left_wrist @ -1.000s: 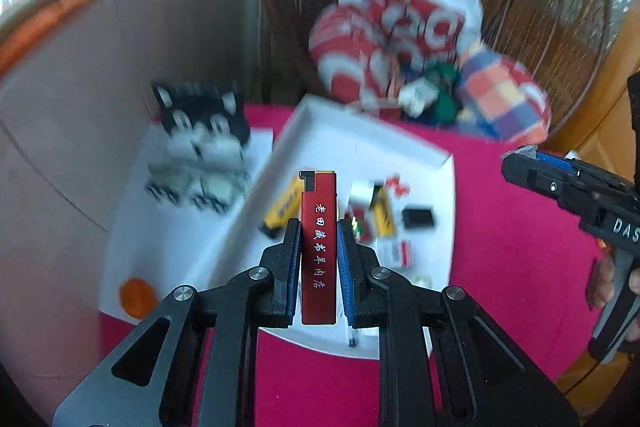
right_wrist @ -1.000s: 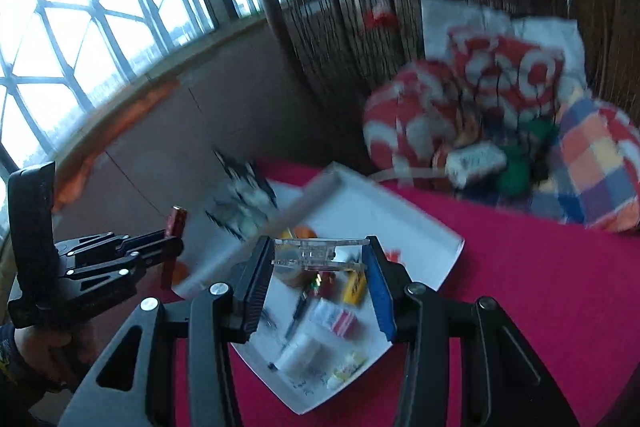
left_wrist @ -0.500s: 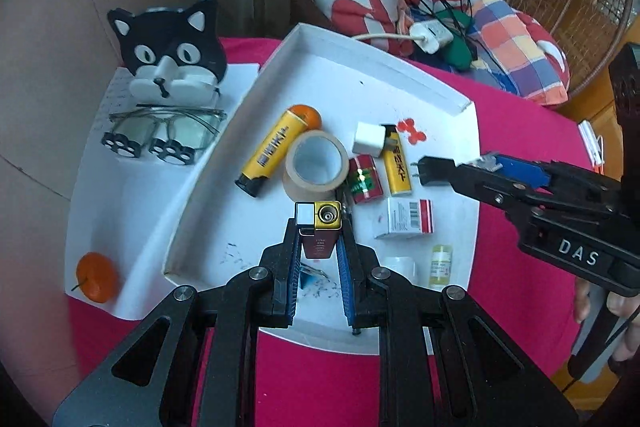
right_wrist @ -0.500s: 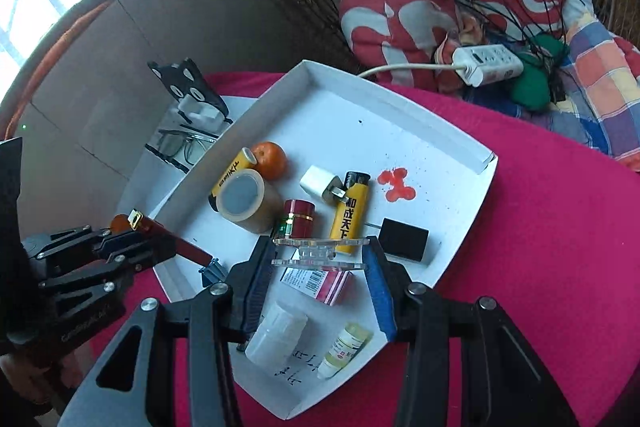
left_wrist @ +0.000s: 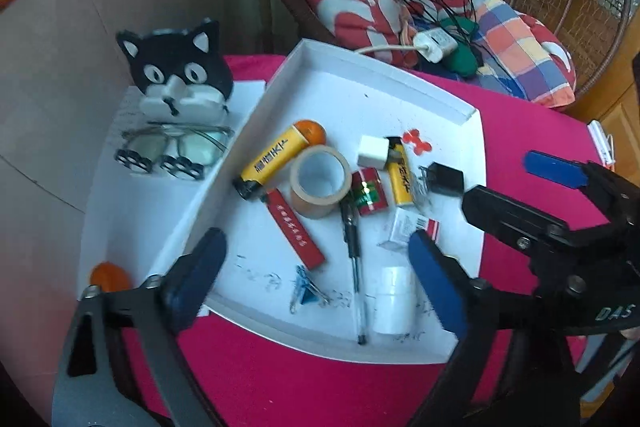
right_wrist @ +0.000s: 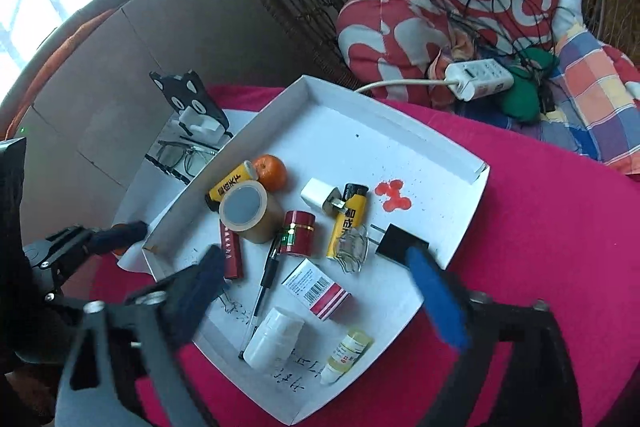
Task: Organize rigid objects
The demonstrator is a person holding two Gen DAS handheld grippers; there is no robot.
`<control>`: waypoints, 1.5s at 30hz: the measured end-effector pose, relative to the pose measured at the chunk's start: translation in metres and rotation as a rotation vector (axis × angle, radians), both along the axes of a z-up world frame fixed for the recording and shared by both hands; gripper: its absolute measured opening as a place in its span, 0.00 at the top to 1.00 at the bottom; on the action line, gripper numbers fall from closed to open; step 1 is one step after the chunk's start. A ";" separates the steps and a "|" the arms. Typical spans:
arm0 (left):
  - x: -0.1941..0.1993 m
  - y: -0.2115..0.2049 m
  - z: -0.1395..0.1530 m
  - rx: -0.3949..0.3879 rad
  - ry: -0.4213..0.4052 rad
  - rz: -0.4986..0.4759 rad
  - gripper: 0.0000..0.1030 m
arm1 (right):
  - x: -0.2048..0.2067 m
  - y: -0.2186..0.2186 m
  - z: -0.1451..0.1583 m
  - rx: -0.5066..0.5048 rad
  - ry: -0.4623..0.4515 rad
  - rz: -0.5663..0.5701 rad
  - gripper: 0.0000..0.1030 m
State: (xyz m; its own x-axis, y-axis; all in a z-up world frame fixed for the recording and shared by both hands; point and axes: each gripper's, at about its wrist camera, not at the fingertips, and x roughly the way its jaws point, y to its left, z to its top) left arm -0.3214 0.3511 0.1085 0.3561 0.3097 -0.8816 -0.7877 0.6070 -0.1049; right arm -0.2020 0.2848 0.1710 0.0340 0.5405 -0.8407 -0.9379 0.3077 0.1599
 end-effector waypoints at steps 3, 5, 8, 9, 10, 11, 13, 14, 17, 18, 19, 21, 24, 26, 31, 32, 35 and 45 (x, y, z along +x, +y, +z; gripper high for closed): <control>-0.002 0.000 0.002 0.006 -0.005 0.010 0.00 | -0.001 -0.005 0.006 0.010 -0.019 -0.010 0.00; -0.002 -0.001 0.003 0.004 -0.014 0.015 0.00 | 0.000 -0.009 0.010 0.013 -0.019 -0.022 0.00; -0.001 -0.005 0.007 0.006 -0.029 0.015 0.00 | 0.001 -0.017 0.016 0.022 -0.022 -0.039 0.00; -0.002 -0.007 0.010 0.010 -0.033 0.016 0.00 | 0.001 -0.020 0.019 0.027 -0.022 -0.042 0.00; -0.002 -0.008 0.013 0.014 -0.040 0.017 0.00 | 0.002 -0.024 0.022 0.034 -0.026 -0.045 0.00; -0.002 -0.009 0.016 0.014 -0.046 0.018 0.00 | 0.002 -0.028 0.025 0.043 -0.032 -0.049 0.00; -0.004 -0.014 0.029 0.024 -0.066 0.016 0.00 | 0.003 -0.038 0.036 0.069 -0.045 -0.056 0.00; -0.005 -0.018 0.037 0.048 -0.067 0.015 0.00 | 0.003 -0.043 0.042 0.087 -0.054 -0.058 0.00; -0.008 -0.035 0.074 0.190 -0.061 0.012 0.00 | 0.003 -0.061 0.068 0.172 -0.095 -0.053 0.00; -0.010 -0.041 0.085 0.230 -0.057 0.019 0.00 | 0.004 -0.070 0.081 0.210 -0.117 -0.052 0.00; -0.013 -0.050 0.102 0.286 -0.060 0.032 0.00 | 0.005 -0.078 0.091 0.242 -0.133 -0.052 0.00; -0.019 -0.061 0.126 0.355 -0.082 0.060 0.00 | 0.007 -0.097 0.115 0.313 -0.162 -0.053 0.00; -0.028 -0.084 0.166 0.444 -0.160 0.089 0.00 | 0.009 -0.127 0.149 0.399 -0.223 -0.055 0.00; -0.032 -0.100 0.189 0.504 -0.175 0.147 0.00 | 0.009 -0.146 0.168 0.450 -0.266 -0.057 0.00; -0.035 -0.134 0.220 0.529 -0.175 0.270 0.00 | 0.013 -0.196 0.205 0.553 -0.331 -0.142 0.00; -0.035 -0.138 0.222 0.502 -0.183 0.262 0.00 | 0.015 -0.203 0.211 0.562 -0.354 -0.174 0.00; -0.026 -0.154 0.222 0.455 -0.178 0.231 0.00 | 0.021 -0.221 0.223 0.564 -0.395 -0.224 0.00; -0.016 -0.219 0.235 0.479 -0.169 0.243 0.00 | 0.039 -0.291 0.246 0.699 -0.306 -0.206 0.00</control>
